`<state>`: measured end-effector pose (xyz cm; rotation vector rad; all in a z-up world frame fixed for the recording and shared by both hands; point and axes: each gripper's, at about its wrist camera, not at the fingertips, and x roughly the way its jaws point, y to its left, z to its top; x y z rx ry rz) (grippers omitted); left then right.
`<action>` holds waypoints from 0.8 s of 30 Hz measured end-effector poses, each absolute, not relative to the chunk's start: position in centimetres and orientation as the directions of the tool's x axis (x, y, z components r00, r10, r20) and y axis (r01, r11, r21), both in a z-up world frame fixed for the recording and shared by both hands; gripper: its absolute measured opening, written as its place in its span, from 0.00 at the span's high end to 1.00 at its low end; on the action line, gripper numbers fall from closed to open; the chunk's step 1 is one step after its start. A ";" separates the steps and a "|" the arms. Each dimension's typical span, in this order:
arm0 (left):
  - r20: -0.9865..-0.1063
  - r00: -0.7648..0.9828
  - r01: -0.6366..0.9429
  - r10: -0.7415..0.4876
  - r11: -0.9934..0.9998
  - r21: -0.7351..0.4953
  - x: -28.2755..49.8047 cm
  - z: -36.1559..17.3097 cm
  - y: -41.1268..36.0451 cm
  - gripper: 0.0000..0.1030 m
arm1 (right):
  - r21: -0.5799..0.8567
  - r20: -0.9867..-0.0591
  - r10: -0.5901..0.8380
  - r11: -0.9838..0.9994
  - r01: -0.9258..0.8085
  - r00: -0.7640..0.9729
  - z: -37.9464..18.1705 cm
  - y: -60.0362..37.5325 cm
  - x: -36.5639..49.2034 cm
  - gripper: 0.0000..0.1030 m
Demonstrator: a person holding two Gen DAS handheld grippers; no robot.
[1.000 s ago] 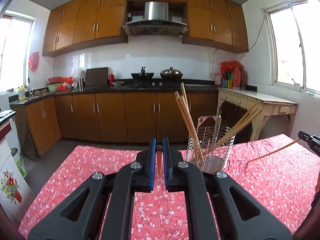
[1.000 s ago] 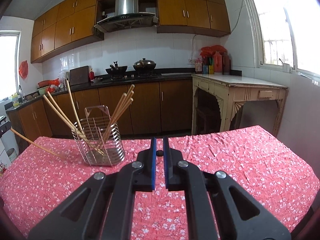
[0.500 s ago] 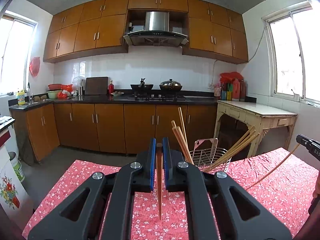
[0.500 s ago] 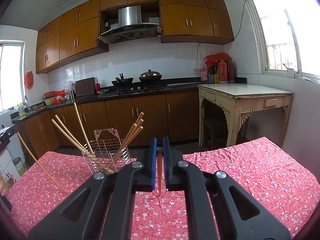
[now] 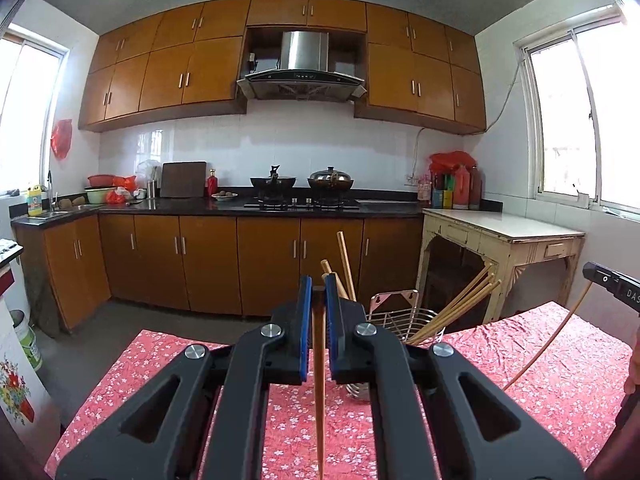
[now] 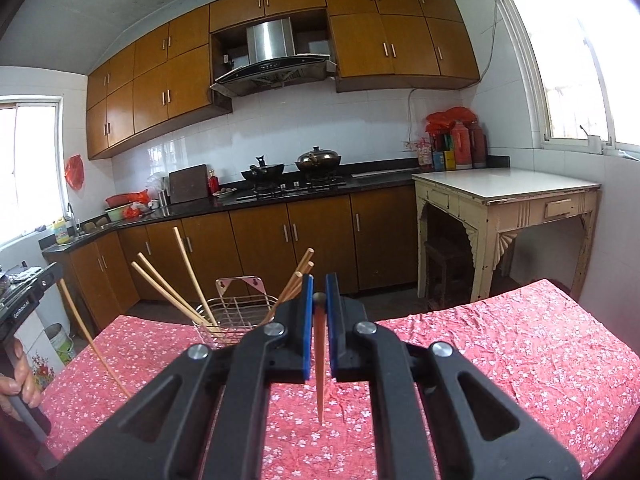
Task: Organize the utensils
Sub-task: 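Lift both held chopsticks upright and carry them above the wire holder, then lower both chopsticks into the wire holder and open both grippers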
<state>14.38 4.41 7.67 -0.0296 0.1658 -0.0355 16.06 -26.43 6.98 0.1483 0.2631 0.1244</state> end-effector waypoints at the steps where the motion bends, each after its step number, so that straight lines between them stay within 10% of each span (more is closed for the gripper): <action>1: -0.162 0.986 0.037 -0.042 0.999 -0.035 14.3 7.8 4.3 0.93 | 0.167 -0.248 0.151 0.980 -0.112 0.957 7.3 -26.4 16.0 0.93; 24: -0.069 0.988 0.136 -0.141 0.988 -0.073 17.7 16.4 -0.7 0.93 | 0.167 -0.125 0.296 0.947 -0.274 0.947 17.8 -22.0 18.6 0.93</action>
